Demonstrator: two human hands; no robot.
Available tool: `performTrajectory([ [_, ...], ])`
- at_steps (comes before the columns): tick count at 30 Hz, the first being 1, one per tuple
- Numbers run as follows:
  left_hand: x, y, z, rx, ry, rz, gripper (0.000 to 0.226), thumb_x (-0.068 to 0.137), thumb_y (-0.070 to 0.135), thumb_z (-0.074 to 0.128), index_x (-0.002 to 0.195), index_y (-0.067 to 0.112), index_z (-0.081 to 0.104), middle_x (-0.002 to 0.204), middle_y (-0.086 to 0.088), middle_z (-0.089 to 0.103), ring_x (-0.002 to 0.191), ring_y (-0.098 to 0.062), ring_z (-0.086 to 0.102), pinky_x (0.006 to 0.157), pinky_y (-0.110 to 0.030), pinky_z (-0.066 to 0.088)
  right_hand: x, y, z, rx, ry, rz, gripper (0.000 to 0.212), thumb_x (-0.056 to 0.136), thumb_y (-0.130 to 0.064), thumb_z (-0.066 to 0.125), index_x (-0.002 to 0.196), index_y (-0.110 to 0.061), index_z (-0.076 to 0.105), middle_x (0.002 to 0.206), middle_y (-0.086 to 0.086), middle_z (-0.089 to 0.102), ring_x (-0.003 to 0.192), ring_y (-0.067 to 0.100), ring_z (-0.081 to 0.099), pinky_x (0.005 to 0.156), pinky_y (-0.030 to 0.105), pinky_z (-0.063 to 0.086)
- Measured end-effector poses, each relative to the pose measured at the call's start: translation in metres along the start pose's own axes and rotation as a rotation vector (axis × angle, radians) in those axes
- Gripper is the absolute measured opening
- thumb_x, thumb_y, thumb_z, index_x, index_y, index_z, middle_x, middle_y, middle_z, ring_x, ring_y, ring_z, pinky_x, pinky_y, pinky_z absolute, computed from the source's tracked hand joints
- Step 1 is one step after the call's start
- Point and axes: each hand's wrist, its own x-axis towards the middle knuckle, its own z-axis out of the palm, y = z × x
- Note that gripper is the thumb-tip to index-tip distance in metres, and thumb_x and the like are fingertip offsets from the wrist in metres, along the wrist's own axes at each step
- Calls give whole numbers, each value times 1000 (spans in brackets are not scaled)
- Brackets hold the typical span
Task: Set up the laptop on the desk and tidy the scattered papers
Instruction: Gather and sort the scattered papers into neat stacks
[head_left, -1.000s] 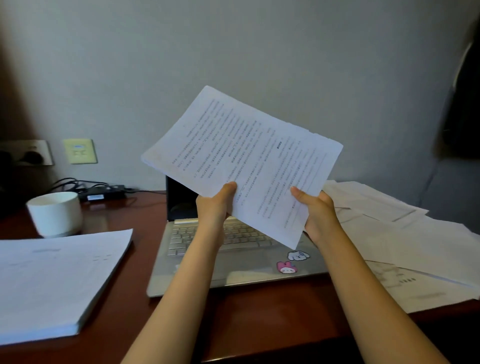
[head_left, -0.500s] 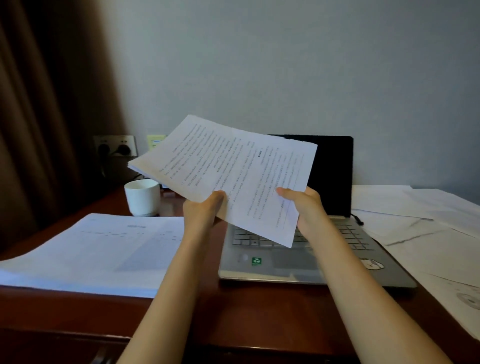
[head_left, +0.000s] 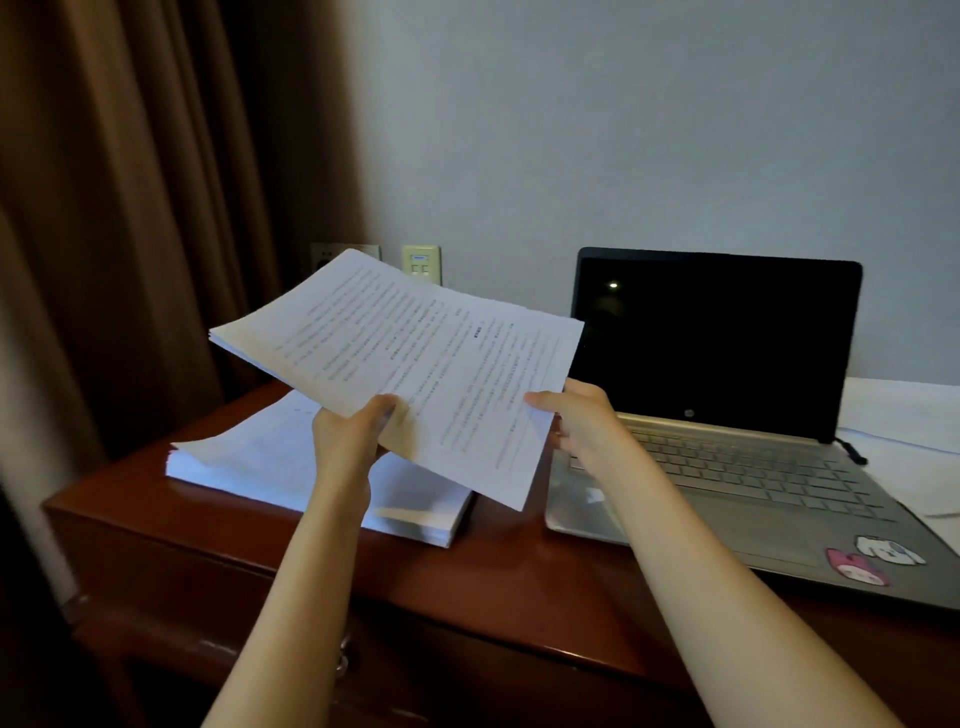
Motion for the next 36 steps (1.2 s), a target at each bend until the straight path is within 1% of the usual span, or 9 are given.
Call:
performTrajectory([
  [4,5,0,-19,10,78,7,30,86,-3,56,107,17,49,95,4,56,90,-18,53,71,-27,49,-2,3,19,-81,-59,19,20,88,0,58,101,-14,61,103,3,65,96,19,60,64,23,47],
  [9,11,-8,-31,84,202,-16,26,86,-3,53,108,12,52,98,1,55,99,-22,49,80,-29,39,0,15,38,-212,-50,9,18,88,-2,57,103,-13,58,102,6,62,92,20,56,58,24,39],
  [14,17,-17,-36,190,282,-18,42,88,-4,50,129,6,43,126,-9,52,121,-26,46,85,-29,39,0,26,49,-294,-44,26,6,86,2,57,88,-2,60,82,13,59,53,20,44,39,19,29],
  [18,16,-20,-39,259,323,-20,47,88,-6,47,132,4,34,129,-13,49,118,-28,48,83,-32,44,5,36,55,-294,18,47,26,82,3,61,105,3,50,96,19,57,41,16,42,30,12,26],
  [21,16,-21,-39,296,353,11,57,85,-13,47,136,5,28,132,-15,44,118,-28,48,84,-34,47,7,41,56,-359,27,37,34,82,1,62,101,-8,34,97,14,51,48,16,42,33,18,34],
  [24,16,-22,-33,340,411,23,79,79,-18,51,144,12,19,143,-17,26,115,-31,43,93,-43,49,8,44,57,-493,47,-21,35,81,-4,65,101,-9,36,90,7,47,50,18,44,46,26,38],
  [28,8,-23,-21,602,520,174,92,72,-18,56,147,18,17,153,-19,6,137,-37,19,113,-46,25,9,46,60,-667,54,-86,42,77,-11,71,106,-7,40,102,7,48,83,25,52,68,30,41],
  [32,5,-25,-11,881,409,245,85,75,-13,56,146,19,21,155,-19,-1,142,-36,7,114,-45,15,5,45,60,-808,52,-133,57,79,-16,71,124,-3,40,125,13,46,113,30,50,75,28,39],
  [36,5,-26,3,1007,246,236,76,80,-5,54,145,17,21,154,-19,4,141,-35,10,113,-44,18,4,38,55,-839,54,-167,44,86,-18,61,124,-6,41,128,12,43,111,28,49,76,27,36],
])
